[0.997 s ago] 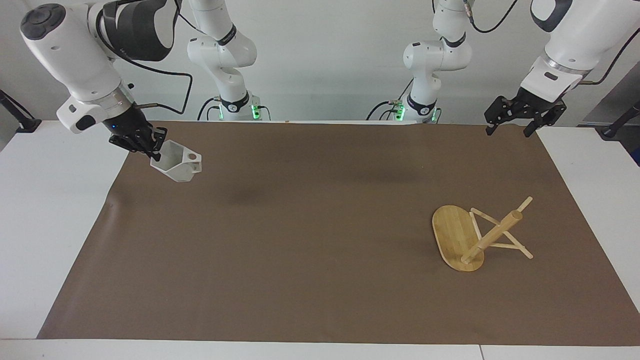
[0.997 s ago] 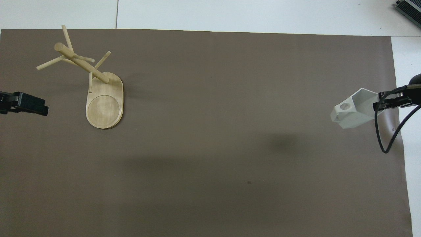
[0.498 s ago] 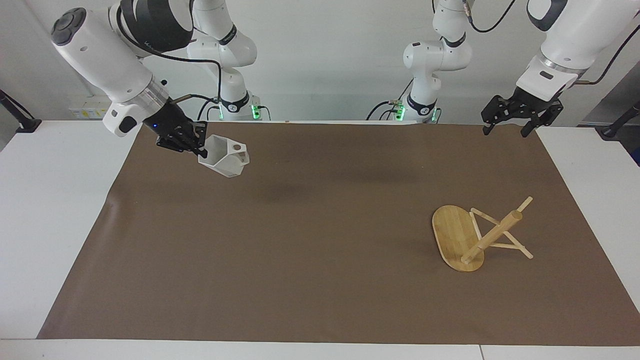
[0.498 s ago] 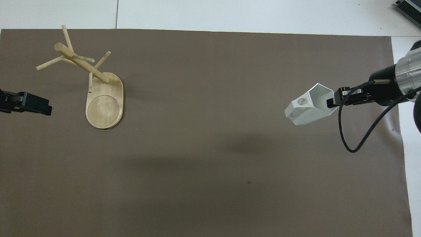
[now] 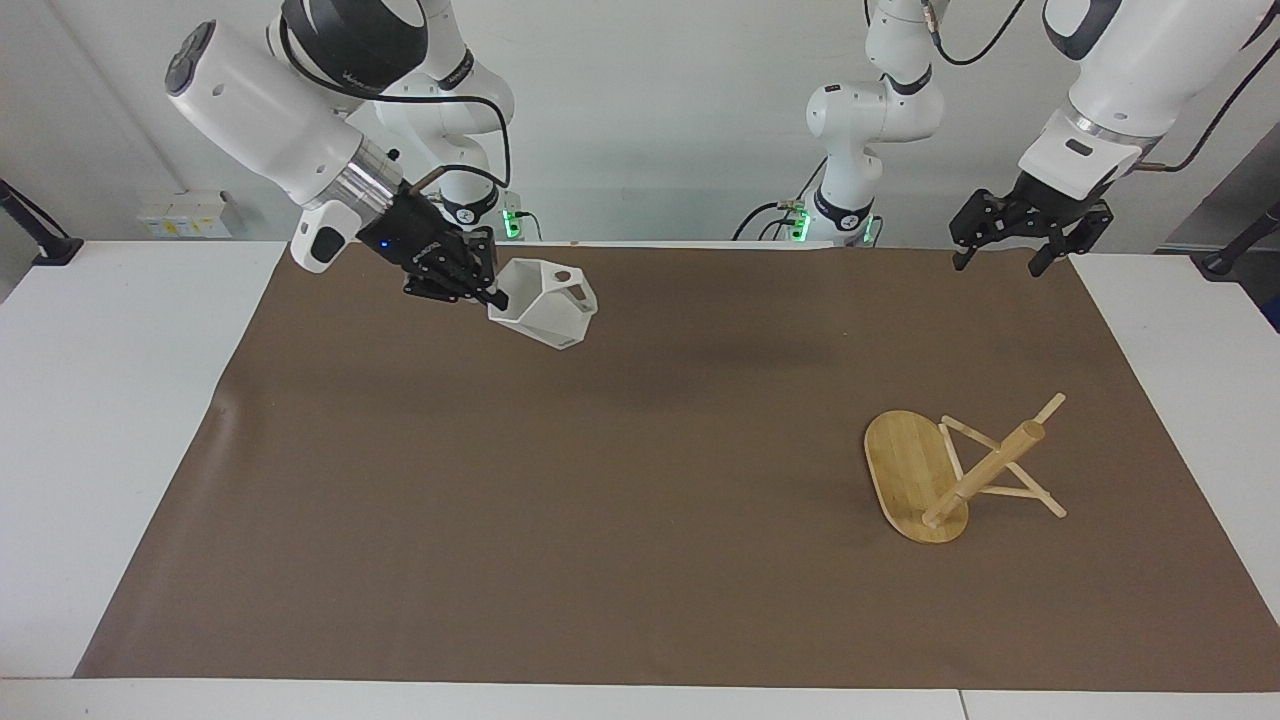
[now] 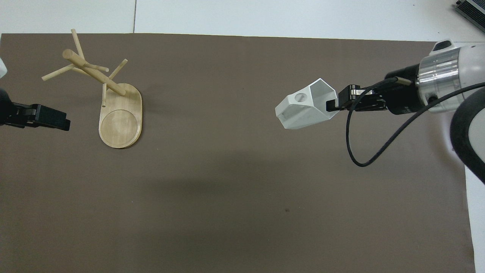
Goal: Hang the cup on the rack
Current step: 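Carry the cup toward the left gripper while the left gripper reaches it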
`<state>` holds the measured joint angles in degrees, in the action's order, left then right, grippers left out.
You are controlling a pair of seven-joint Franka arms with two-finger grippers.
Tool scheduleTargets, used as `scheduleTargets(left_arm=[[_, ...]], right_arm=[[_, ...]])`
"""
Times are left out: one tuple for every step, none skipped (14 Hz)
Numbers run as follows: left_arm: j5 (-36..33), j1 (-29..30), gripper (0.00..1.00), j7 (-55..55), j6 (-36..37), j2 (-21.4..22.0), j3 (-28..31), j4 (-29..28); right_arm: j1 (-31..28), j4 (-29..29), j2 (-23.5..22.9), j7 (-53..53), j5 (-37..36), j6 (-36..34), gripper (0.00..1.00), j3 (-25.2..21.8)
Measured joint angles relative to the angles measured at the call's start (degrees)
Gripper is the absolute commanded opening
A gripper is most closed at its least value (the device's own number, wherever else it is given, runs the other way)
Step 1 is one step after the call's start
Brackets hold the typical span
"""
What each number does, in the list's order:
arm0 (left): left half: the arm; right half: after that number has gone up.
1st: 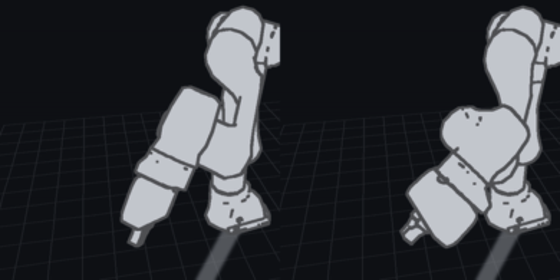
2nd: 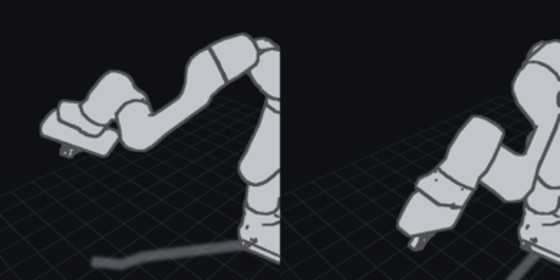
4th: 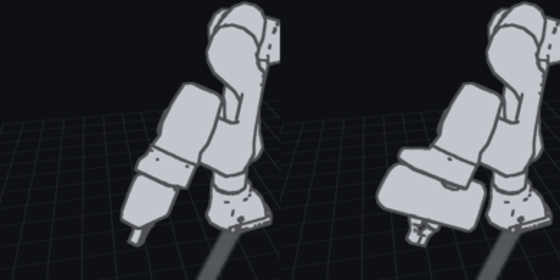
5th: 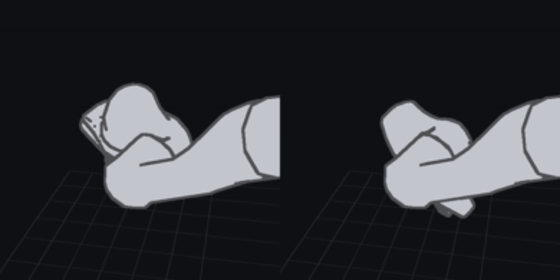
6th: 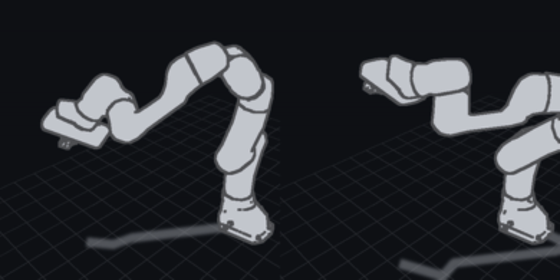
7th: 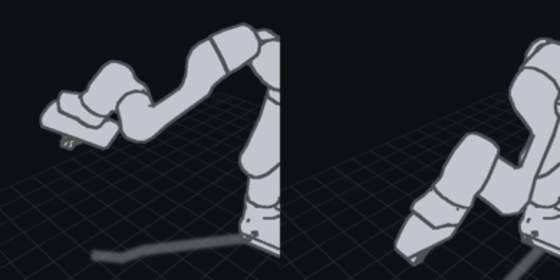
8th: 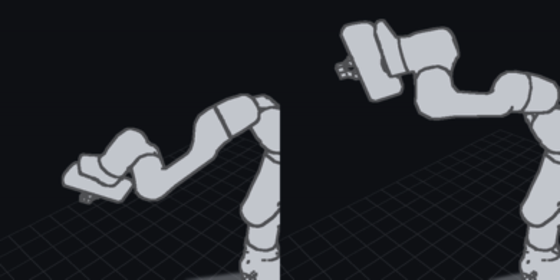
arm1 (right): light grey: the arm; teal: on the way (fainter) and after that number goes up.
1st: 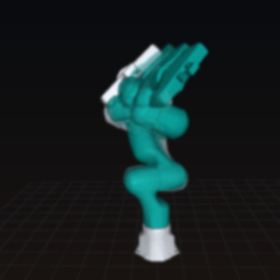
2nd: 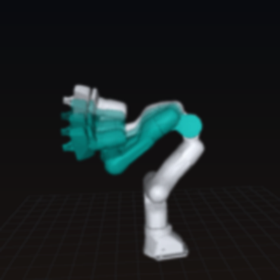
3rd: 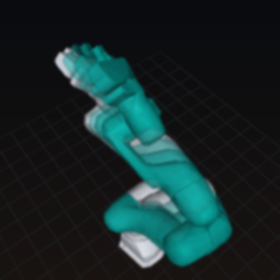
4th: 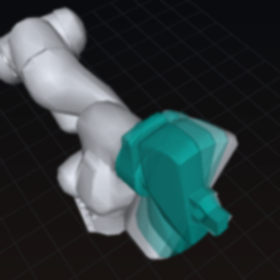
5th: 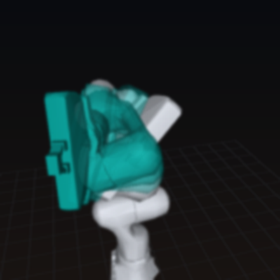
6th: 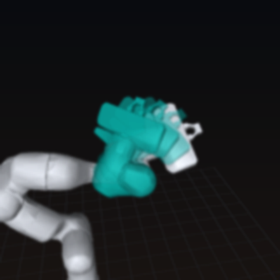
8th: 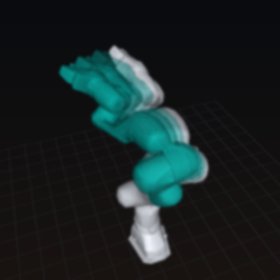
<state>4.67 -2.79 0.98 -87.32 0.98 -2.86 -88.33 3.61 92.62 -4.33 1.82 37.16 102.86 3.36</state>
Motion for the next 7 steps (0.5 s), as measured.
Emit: scheduleTargets(left_arm=[[1.2,0.0,1.0,-0.6,-0.8,0.0,0.0,-0.3],[2.4,0.0,1.0,-0.9,-1.6,0.0,0.0,-0.8],[3.7,0.0,1.0,-1.0,-2.7,0.1,0.0,-1.5],[4.9,0.0,1.0,-0.9,-3.7,0.3,-0.1,-2.2],[5.9,0.0,1.0,0.0,-4.5,0.4,-0.2,-2.9],[6.5,-0.1,1.0,2.3,-5.1,0.6,-0.4,-3.3],[6.9,-0.5,1.0,5.2,-5.4,0.7,-0.5,-3.6]], right_arm=[[0.0,0.6,0.0,1.5,2.4,2.2,0.0,1.5],[0.0,1.2,0.0,2.9,4.5,4.1,0.0,2.8],[0.0,1.8,0.0,4.1,6.6,6.2,0.0,4.3],[0.1,2.5,0.0,5.0,8.4,8.6,0.0,6.0],[0.1,3.1,0.0,5.8,10.2,11.4,0.0,7.8],[0.1,3.8,0.0,6.5,12.1,14.3,0.0,9.7],[0.1,4.4,-0.1,7.4,13.7,16.9,0.0,11.4]])
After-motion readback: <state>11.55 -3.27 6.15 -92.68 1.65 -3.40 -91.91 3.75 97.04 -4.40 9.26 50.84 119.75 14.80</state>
